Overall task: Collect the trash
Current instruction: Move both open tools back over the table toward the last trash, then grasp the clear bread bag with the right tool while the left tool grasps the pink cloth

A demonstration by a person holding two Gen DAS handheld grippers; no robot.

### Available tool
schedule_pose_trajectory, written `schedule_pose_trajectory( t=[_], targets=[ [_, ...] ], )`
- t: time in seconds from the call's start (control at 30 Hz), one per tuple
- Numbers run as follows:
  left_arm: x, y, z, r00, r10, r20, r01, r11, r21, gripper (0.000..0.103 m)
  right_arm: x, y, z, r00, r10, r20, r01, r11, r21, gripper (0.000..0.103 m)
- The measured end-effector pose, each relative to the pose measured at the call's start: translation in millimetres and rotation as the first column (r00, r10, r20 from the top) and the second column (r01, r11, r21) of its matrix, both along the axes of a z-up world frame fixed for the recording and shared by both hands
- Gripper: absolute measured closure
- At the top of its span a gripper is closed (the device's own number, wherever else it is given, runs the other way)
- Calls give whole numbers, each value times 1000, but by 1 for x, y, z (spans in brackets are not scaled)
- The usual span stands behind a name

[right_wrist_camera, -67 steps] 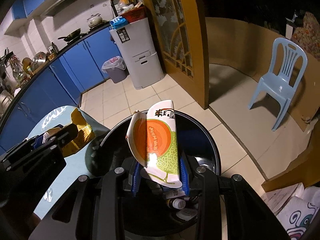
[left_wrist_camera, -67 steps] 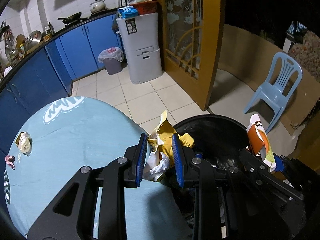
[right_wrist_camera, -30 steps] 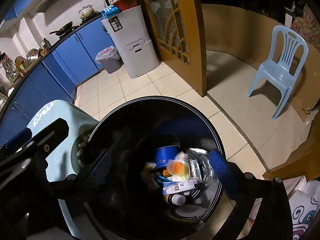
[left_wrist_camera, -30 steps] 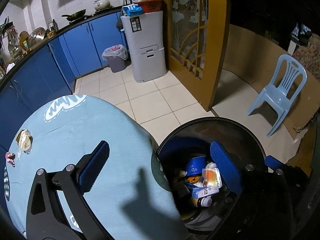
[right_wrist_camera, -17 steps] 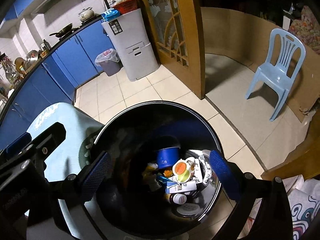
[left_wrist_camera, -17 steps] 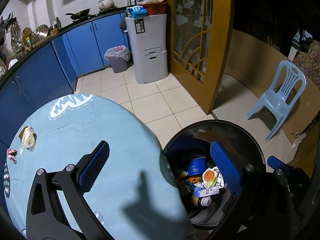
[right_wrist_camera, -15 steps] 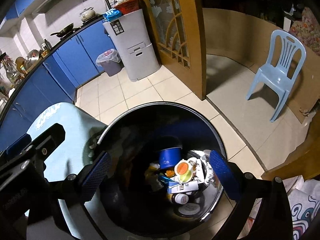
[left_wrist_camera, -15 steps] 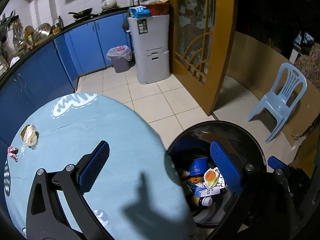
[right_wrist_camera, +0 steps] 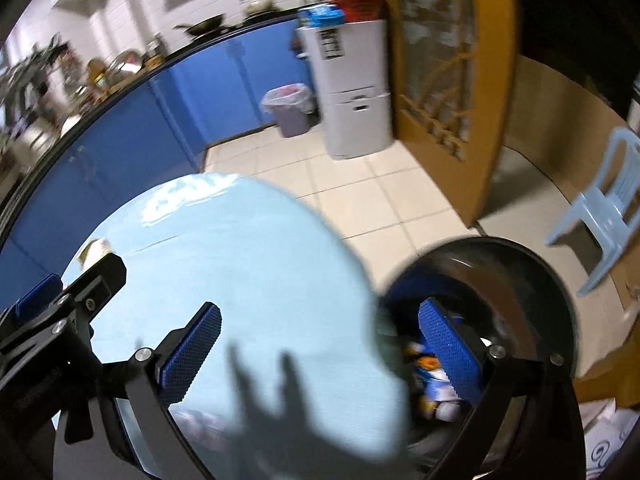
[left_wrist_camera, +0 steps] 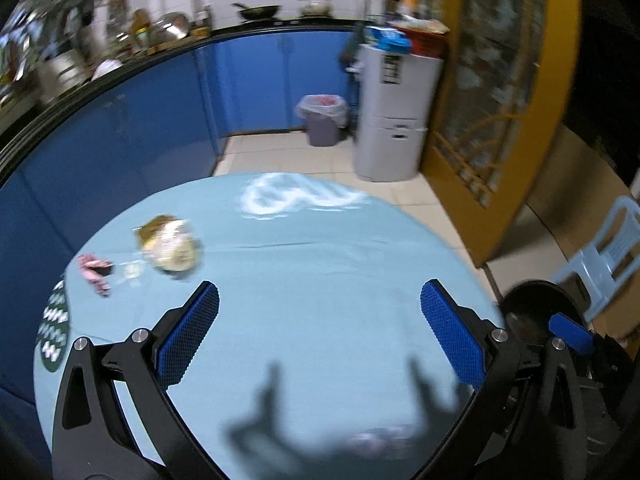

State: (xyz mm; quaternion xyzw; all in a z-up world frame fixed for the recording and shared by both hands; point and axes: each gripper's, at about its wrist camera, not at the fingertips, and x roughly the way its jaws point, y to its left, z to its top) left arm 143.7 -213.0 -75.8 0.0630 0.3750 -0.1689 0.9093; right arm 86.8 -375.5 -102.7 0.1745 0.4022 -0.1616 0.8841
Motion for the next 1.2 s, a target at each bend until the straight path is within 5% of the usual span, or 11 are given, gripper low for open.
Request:
schedule_pose_trajectory(
  t=[0.47,1.2],
  targets=[
    [71,153,-13,967,253,-38,-254,967,-31,4,105,130,-2,968,246,-50,-249,967,-51,7],
    [133,226,-58,916,377,-139,-384,923,-20,4,197,202,-36,888,434,-150,-451,887,-101,7]
  ],
)
